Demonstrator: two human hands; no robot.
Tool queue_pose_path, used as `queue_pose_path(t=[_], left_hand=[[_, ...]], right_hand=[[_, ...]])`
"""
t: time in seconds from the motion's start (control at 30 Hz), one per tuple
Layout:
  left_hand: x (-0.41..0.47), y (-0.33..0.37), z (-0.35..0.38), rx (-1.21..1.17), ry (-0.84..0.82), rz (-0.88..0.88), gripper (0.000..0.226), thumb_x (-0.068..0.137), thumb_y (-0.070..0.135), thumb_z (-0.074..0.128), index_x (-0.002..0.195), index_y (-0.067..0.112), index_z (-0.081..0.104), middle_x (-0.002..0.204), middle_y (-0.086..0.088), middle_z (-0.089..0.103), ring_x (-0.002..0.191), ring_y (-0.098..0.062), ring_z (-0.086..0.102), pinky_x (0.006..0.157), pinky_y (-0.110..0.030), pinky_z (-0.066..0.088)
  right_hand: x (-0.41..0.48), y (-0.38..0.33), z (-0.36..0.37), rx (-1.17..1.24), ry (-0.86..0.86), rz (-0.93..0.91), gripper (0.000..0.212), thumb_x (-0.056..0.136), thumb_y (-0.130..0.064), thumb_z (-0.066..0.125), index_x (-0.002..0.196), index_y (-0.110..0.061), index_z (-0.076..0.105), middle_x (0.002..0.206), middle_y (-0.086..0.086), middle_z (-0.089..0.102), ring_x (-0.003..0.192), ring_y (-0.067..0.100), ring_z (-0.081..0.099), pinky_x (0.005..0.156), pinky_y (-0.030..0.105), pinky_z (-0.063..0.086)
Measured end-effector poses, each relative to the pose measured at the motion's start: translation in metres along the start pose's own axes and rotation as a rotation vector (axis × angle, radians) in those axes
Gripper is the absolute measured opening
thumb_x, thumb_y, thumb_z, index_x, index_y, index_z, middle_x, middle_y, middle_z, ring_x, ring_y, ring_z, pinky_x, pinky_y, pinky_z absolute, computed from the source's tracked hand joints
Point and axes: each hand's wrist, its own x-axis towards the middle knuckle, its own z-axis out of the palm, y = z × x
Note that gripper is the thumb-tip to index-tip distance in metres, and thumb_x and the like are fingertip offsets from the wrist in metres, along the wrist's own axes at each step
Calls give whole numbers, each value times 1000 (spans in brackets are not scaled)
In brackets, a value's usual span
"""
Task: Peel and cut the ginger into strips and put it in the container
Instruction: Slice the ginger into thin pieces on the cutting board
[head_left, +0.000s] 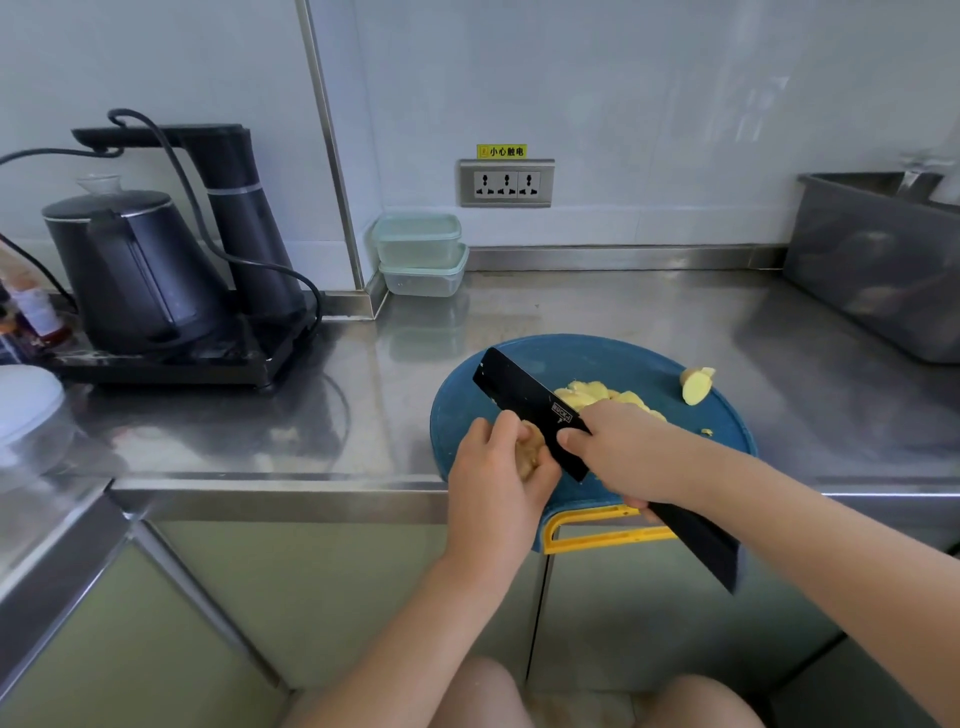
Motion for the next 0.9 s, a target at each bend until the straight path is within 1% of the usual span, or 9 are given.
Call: queue_pose_path(t=[0.2,0.3,0.37,0.43,0.53,0.6,0.67,0.8,0.9], left_hand=[[2,-2,1,7,16,-3,21,79,35,59,82,15,52,76,5,46,65,-11,43,53,-11,28],[3,-4,2,16,-10,-20,18,82,29,65,84,15,54,78,5,47,67,-11,44,55,-12,30],[3,-5,1,19,-19,-29,16,82,25,67,85,14,55,79,4,48,68,-11,44,56,-11,30],[3,-4,0,22,-28,-35,15,81,22,67,87,14,56,79,3,48,70,-11,45,56,-13,30],[3,-3,0,12,-37,-60,13,82,21,64,90,14,57,81,3,49,72,-12,46,57,-19,32],[4,-3,-1,17,-15,-64,12,82,20,64,89,14,56,81,2,50,72,-12,46,57,-18,31],[4,-3,0,27,-13,-60,14,82,20,66,90,15,56,82,2,50,73,-13,47,57,-19,31],[2,-4,1,25,-16,-60,19,82,26,69,88,17,54,83,4,46,74,-15,49,60,-25,36],[1,-4,1,10,-3,-57,20,82,29,68,83,20,50,81,6,46,74,-14,50,60,-25,37]], right_hand=[[8,-6,-1,9,22,1,29,103,-32,36,85,-11,46,68,8,50,48,18,51,42,24,43],[14,-11,2,31,80,-23,28,103,-27,32,89,-8,48,71,5,47,61,23,56,48,26,45],[19,-17,0,14,72,-23,29,104,-27,32,96,-5,49,70,9,51,51,22,56,40,24,45],[25,-21,-1,-5,43,-31,29,103,-27,34,95,-4,49,66,13,56,41,20,52,37,22,46],[33,-31,-2,-10,29,-39,28,102,-23,35,91,-1,50,61,15,57,41,22,52,40,25,47],[36,-33,-3,-7,29,-42,30,102,-24,35,91,-1,50,57,15,55,41,22,51,40,25,46],[34,-28,-1,17,37,-56,29,103,-26,34,95,-3,50,62,13,55,44,20,51,40,25,45],[25,-11,9,21,117,-145,27,102,-27,32,85,-10,46,68,1,44,55,12,42,49,25,35],[15,2,13,-22,96,-151,26,103,-27,30,91,-9,45,71,0,42,63,15,42,56,28,37]])
